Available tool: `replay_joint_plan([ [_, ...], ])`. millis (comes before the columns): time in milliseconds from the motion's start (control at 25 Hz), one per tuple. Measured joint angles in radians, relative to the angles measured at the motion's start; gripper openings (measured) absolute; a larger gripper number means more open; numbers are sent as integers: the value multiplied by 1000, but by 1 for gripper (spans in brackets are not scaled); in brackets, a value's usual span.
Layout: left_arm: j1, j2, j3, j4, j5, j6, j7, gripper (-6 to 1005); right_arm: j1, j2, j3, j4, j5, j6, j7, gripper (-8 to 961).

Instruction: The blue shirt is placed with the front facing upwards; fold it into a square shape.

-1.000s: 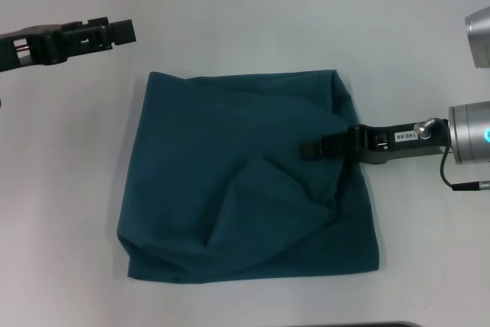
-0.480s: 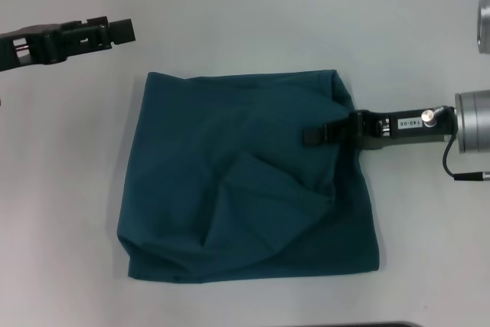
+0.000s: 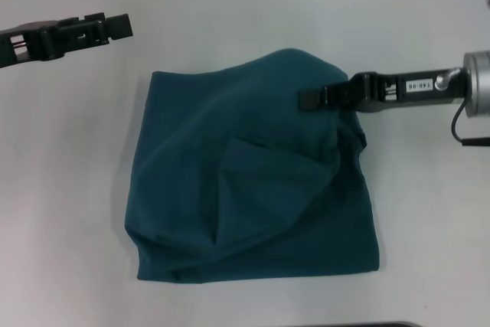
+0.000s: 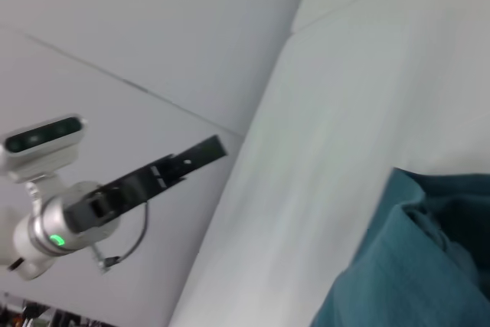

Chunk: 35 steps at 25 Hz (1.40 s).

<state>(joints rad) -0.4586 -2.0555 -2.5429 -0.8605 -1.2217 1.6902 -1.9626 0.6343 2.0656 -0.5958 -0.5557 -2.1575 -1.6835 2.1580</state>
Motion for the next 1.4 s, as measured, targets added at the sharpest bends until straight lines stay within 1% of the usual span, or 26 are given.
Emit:
replay_joint_plan([
  [240, 0, -2, -1, 0, -1, -6, -9, 951, 18, -4, 2, -36, 1, -46, 20, 77],
  [360, 0, -4, -1, 0, -1, -7, -13, 951, 15, -13, 2, -38, 1, -57, 25, 83],
  [600, -4, -6, -2, 0, -3, -8, -22, 950, -17, -30, 4, -35, 1, -63, 29, 95],
  [880, -13, -6, -2, 14, -3, -8, -23, 950, -48, -42, 1, -26, -5, -40, 30, 110],
  [1240, -14, -9, -2, 22, -3, -9, -24, 950, -57, -42, -8, -12, -32, 23, 23, 128],
  [1400, -14, -10, 0, 25, -3, -9, -26, 950, -59, -39, -9, -10, -53, 68, 30, 136],
])
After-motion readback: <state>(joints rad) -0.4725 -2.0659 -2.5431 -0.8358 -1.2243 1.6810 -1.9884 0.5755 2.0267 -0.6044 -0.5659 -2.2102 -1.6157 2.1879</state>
